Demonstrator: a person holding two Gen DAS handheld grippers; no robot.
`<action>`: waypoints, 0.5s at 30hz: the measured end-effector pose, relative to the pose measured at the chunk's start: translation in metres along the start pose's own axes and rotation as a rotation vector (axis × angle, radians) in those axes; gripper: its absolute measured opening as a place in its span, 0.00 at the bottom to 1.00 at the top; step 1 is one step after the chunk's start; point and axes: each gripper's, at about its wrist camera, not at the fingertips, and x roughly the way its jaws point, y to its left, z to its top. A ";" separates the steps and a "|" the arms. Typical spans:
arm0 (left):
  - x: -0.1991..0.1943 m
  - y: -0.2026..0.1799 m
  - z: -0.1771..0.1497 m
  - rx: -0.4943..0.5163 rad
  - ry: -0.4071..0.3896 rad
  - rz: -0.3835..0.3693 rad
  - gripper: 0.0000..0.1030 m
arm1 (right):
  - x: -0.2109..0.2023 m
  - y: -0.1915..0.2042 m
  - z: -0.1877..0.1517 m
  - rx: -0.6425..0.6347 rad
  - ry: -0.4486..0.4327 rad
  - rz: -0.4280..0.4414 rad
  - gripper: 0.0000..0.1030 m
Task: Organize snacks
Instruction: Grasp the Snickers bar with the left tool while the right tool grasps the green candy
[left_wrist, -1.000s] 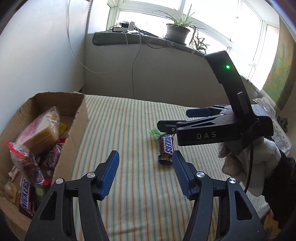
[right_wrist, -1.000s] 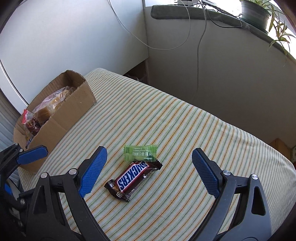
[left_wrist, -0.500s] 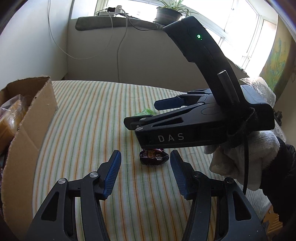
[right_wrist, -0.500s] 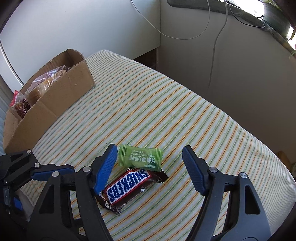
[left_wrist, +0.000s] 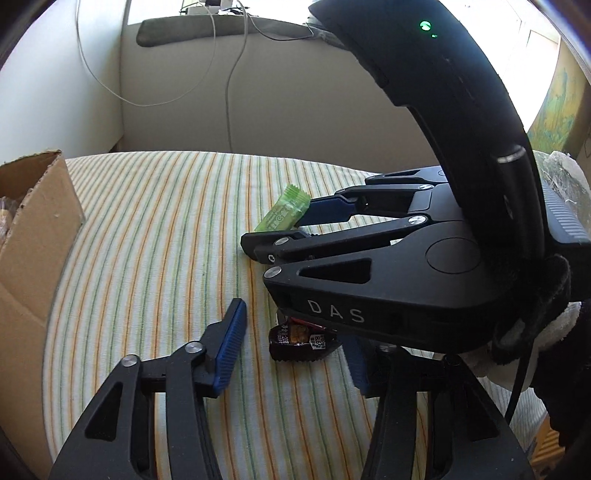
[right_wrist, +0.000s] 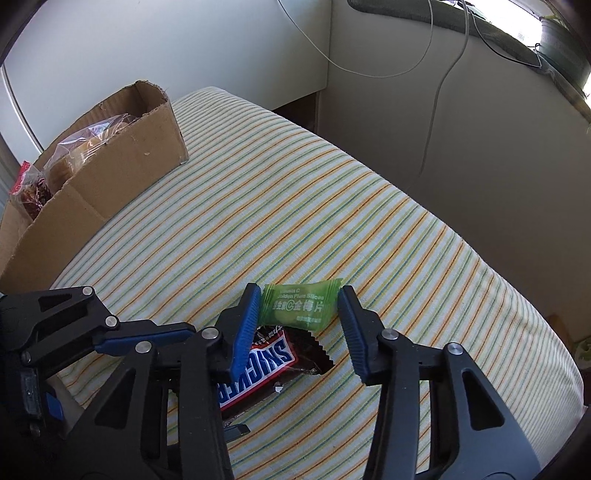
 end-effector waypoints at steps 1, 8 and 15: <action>0.001 0.000 0.001 0.003 0.002 -0.001 0.33 | -0.001 -0.001 0.000 0.002 -0.003 0.002 0.36; 0.000 -0.001 0.002 0.002 0.008 -0.021 0.31 | 0.000 -0.004 0.001 0.009 -0.013 0.026 0.35; -0.016 0.001 -0.012 0.014 0.022 -0.023 0.31 | 0.000 -0.008 0.004 0.026 -0.004 0.036 0.38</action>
